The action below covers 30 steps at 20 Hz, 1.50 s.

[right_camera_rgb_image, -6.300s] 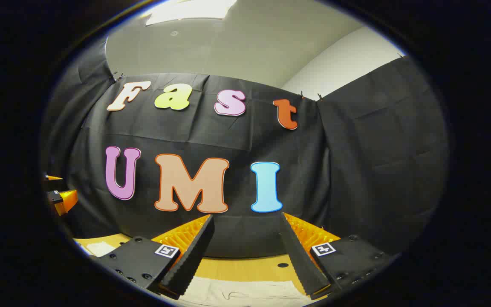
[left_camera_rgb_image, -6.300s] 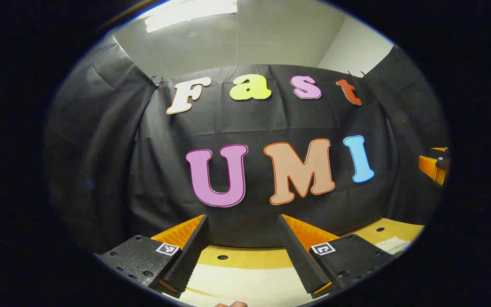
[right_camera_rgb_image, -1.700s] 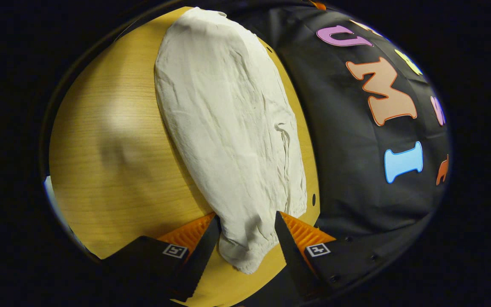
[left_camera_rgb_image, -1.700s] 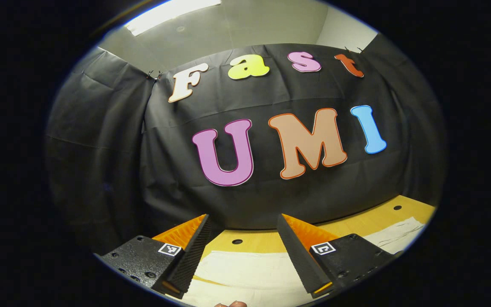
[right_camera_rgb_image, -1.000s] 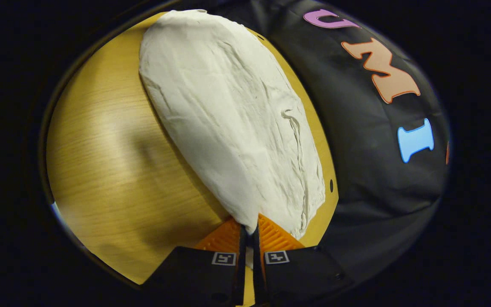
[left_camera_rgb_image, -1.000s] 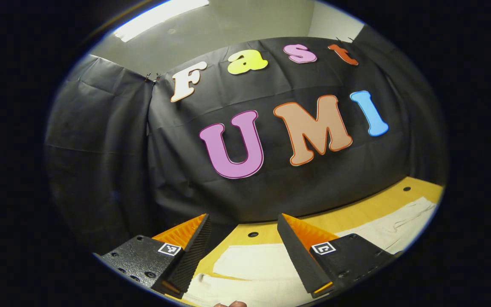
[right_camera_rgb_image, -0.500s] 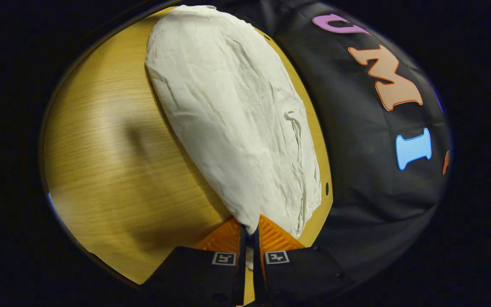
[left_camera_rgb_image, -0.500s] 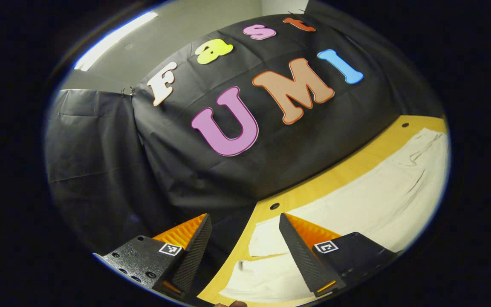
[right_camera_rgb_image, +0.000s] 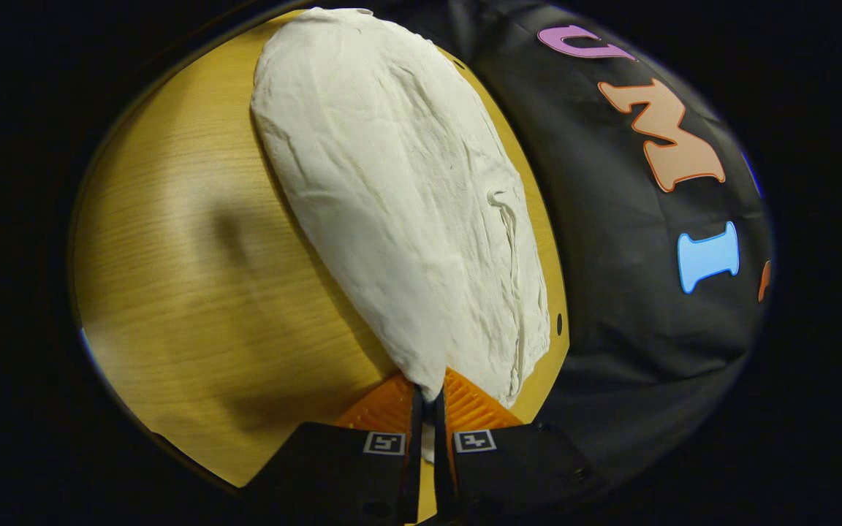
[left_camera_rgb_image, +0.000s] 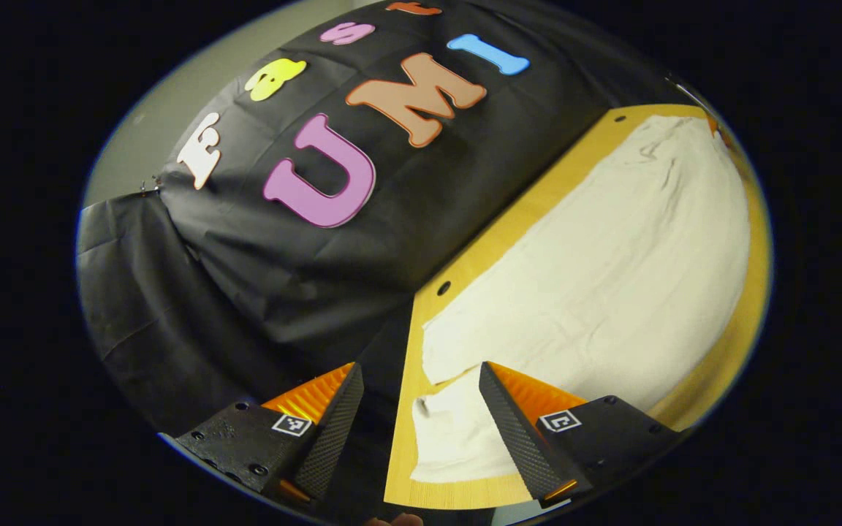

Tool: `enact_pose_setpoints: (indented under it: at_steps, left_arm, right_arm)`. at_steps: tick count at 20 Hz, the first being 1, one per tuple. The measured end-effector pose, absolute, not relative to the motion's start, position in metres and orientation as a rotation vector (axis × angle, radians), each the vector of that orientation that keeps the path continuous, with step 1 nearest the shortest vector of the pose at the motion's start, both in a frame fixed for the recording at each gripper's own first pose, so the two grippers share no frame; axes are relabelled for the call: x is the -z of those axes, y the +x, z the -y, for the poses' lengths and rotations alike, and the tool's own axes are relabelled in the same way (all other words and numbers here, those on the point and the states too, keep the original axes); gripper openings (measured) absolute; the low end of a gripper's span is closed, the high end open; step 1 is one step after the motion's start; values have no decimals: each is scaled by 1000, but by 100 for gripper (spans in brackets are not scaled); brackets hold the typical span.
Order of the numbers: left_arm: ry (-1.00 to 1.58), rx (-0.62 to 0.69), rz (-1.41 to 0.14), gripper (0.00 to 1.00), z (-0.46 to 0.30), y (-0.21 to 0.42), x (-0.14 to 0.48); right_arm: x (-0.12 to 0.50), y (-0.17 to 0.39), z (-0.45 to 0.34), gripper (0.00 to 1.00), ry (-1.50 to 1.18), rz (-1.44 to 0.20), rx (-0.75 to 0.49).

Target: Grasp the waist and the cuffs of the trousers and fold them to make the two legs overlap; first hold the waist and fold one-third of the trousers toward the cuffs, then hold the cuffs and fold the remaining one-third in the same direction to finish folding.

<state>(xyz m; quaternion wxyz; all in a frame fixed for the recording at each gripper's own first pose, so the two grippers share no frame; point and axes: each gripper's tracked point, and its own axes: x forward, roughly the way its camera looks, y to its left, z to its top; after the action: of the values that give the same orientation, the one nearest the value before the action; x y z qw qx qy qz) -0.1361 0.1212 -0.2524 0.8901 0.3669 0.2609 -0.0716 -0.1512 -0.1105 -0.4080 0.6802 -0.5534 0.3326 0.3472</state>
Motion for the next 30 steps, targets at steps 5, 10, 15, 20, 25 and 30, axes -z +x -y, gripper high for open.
enact_pose_setpoints:
  at_steps: [5, 10, 15, 20, 25, 30]
  left_arm:
    - [875, 259, -660, 97, -139, -172, 292]
    - [942, 377, -738, 97, -145, -202, 314]
    - [975, 445, -852, 97, -165, -230, 341]
    - [1000, 507, -885, 98, -163, -231, 356]
    - [1024, 544, -884, 97, -159, -225, 365]
    - [1071, 559, -855, 88, -159, -205, 372]
  right_arm:
    - [409, -150, 110, 10, -1237, -742, -766]
    - [408, -150, 111, 10, -1234, -735, -762]
    - [409, -150, 110, 10, -1232, -725, -757]
    - [409, -149, 111, 10, -1232, -724, -749]
    - [409, -149, 111, 10, -1233, -722, -739]
    - [409, -149, 112, 10, -1231, -717, -719]
